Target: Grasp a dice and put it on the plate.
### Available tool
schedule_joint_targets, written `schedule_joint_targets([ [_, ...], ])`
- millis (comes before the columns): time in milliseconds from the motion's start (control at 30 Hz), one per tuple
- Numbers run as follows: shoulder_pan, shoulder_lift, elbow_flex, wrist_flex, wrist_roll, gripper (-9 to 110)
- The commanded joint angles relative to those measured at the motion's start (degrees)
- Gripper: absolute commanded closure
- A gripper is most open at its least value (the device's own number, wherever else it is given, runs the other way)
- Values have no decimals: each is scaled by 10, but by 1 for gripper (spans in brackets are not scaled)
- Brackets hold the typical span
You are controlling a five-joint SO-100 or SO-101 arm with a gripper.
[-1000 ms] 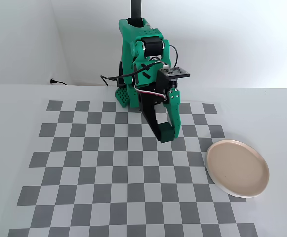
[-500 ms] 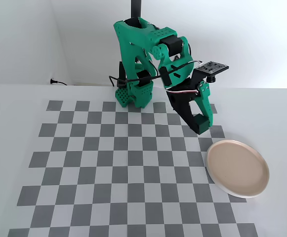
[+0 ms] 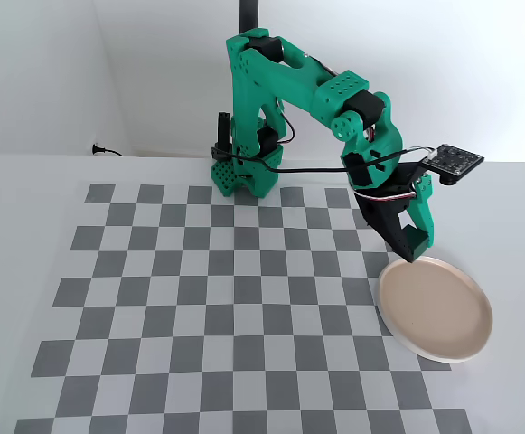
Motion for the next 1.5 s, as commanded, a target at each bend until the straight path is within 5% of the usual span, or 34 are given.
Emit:
schedule_joint_targets([
  [0,-15,-45,-109,-27,3,106],
  [633,-35,-361,-386,-38,28,105],
  [1467,-16,-358,-393,-11,40,90],
])
